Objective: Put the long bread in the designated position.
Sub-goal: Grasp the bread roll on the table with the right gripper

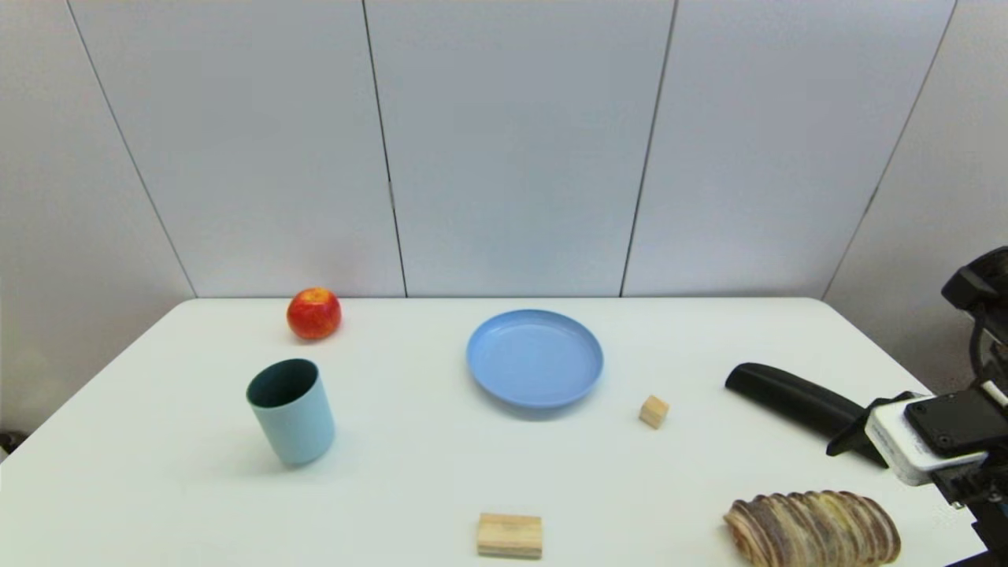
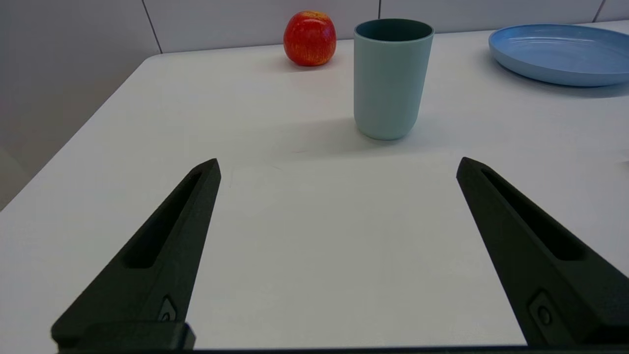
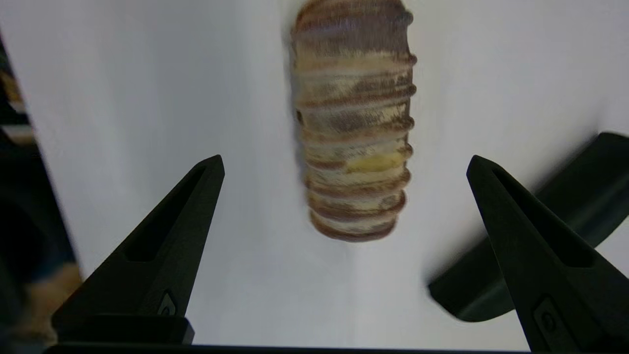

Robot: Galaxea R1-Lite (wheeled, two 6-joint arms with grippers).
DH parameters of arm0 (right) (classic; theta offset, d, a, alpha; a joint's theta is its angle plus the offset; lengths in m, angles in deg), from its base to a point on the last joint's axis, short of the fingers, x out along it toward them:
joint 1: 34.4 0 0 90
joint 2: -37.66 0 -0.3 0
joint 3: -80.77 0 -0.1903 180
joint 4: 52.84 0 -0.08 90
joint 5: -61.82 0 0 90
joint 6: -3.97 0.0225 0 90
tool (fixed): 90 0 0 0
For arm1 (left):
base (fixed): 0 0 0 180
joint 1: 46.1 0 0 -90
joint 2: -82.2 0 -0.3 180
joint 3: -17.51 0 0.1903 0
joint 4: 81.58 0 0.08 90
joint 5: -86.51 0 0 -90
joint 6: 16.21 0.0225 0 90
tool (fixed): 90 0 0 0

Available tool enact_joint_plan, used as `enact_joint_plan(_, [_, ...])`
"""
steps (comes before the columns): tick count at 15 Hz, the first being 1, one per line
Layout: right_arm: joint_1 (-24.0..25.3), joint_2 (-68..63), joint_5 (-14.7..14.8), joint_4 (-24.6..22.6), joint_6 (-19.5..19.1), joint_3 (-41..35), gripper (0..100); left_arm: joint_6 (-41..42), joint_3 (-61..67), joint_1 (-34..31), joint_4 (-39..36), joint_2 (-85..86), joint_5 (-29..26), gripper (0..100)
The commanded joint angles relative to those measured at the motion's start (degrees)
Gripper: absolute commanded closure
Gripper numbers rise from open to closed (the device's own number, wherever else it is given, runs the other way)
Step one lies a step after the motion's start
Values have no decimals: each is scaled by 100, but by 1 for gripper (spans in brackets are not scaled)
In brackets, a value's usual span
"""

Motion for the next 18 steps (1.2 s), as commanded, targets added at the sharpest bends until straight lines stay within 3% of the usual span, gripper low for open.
enact_joint_plan(1, [-196, -483, -21, -78, -1189, 8, 0, -1, 9, 0, -1, -7, -6, 0])
enact_joint_plan(3, [-170, -624, -3, -614, -1549, -151, 0, -1, 9, 0, -1, -7, -6, 0])
enact_joint_plan(7, [-91, -931, 120, -1370, -1610, -467, 0, -1, 9, 0, -1, -7, 3, 0])
enact_joint_plan(18, [-91, -931, 120, -1353, -1479, -379, 0, -1, 9, 0, -1, -7, 3, 0])
